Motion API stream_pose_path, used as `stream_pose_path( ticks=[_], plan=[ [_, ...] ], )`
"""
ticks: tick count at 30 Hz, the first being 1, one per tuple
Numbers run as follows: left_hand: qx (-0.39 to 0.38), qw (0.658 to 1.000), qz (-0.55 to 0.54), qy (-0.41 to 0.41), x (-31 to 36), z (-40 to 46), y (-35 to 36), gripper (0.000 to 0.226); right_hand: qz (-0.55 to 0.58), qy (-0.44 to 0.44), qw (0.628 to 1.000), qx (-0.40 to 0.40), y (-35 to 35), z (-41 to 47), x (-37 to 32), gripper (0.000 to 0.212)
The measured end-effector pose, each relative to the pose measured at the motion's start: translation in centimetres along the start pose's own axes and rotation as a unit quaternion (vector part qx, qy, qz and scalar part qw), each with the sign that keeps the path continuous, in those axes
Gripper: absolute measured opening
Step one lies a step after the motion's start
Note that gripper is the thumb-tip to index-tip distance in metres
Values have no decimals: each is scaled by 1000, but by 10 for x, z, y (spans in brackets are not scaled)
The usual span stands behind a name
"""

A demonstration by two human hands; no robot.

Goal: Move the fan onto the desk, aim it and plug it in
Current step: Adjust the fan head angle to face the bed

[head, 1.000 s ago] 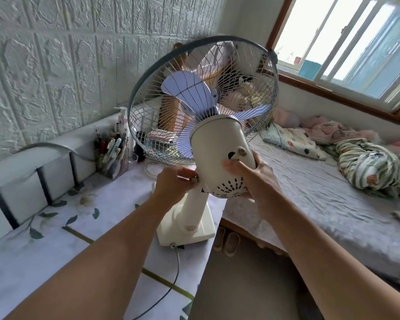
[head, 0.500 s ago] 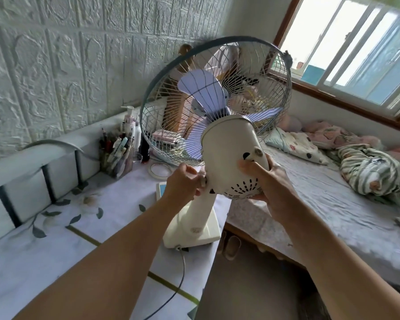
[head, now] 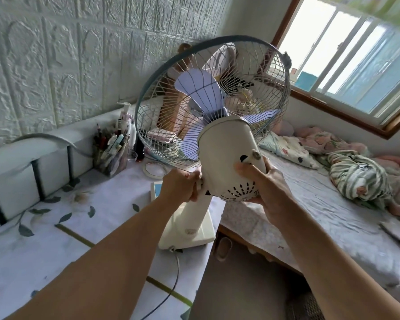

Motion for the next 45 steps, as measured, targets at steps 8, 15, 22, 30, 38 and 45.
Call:
stream_pose_path(
  ticks=[8,15,22,30,38,45],
  plan=[
    [-44,990,-107,-84,-8,-7,5,29,1,2,1000,-2,-2,1,1,66],
    [-42,976,-139,-163,2,-9,9,26,-9,7,1000,-11,-3,3,-2,58],
    [-73,961,-175,-200,6,-12,10,30,-34,33,999,-7,-2,7,-9,63],
    [-110,959,-168,-198,5,-16,10,21,-37,58,998,-11,3,15,-22,44],
    [-115,957,-179,-196,5,-17,10,24,-48,93,994,-8,7,25,-29,56],
    [-98,958,-190,-189,8,-21,8,32,-65,115,991,-9,10,31,-31,74]
  ],
)
Point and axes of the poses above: each hand's wrist, its own z-axis towards the middle knuckle, its own y-axis out of the palm, x = y × z, the point moved 3 cm from there along z, towards the middle knuckle, and after that the axes turned 5 degrees about -y, right-handed, at the moved point
